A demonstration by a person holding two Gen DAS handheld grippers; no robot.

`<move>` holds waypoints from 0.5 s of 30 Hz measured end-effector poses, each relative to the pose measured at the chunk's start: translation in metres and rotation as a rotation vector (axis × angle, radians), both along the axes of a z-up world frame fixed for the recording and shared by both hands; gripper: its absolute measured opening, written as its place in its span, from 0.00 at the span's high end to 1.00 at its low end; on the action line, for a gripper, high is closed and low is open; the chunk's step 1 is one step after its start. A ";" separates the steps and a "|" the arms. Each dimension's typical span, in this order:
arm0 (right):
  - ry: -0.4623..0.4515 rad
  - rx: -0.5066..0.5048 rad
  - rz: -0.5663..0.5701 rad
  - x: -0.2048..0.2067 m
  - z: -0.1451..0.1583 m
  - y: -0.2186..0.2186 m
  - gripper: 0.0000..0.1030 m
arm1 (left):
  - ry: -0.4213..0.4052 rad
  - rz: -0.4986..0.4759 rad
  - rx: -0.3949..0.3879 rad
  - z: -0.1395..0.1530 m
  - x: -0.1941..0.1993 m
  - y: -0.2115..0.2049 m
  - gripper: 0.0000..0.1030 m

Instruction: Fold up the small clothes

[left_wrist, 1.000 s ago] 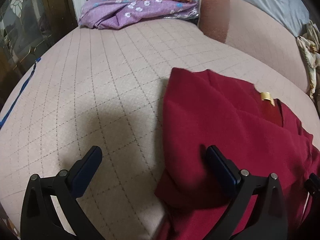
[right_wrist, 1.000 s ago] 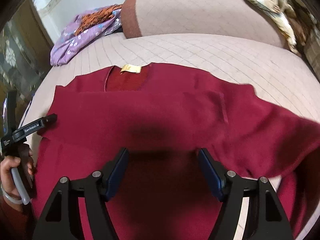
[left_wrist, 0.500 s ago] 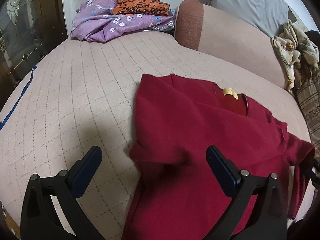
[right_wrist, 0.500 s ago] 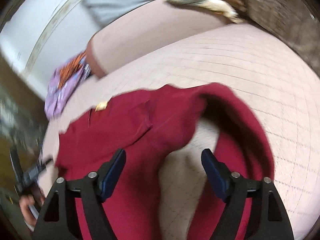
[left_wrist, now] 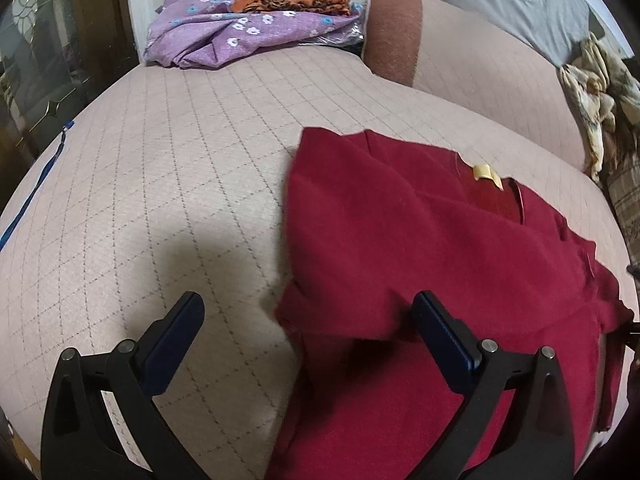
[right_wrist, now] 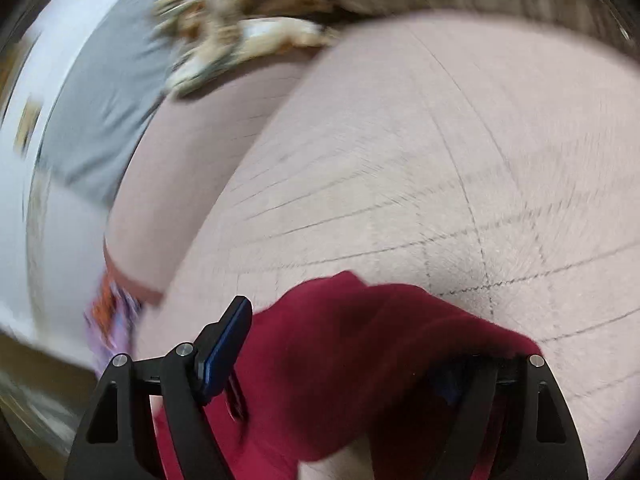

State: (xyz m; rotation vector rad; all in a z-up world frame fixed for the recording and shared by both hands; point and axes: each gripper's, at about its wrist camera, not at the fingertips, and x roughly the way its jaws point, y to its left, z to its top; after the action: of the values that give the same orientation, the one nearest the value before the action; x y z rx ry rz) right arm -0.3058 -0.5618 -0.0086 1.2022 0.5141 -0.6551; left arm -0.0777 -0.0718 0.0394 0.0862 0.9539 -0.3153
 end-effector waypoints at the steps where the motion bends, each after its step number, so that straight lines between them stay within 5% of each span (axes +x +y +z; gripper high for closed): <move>1: 0.013 -0.029 0.009 0.003 0.003 0.001 0.46 | -0.002 0.005 -0.001 0.000 0.001 0.001 0.00; 3: 0.048 -0.190 0.077 0.013 0.027 0.016 0.73 | -0.006 0.018 -0.005 0.002 0.003 0.005 0.00; 4: 0.062 -0.288 0.128 0.020 0.042 0.030 0.78 | -0.008 0.024 -0.011 0.003 0.003 0.006 0.00; 11: -0.039 -0.528 0.509 0.069 0.107 0.142 0.88 | -0.030 0.088 -0.064 0.009 0.009 0.022 0.00; 15: -0.039 -0.596 0.837 0.111 0.098 0.242 0.87 | -0.013 0.115 -0.086 0.006 0.014 0.029 0.00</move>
State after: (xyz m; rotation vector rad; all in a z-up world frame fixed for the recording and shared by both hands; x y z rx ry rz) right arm -0.1949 -0.3195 0.0896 0.3641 0.6658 -0.0394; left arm -0.0638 -0.0431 0.0449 -0.0454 0.9272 -0.2486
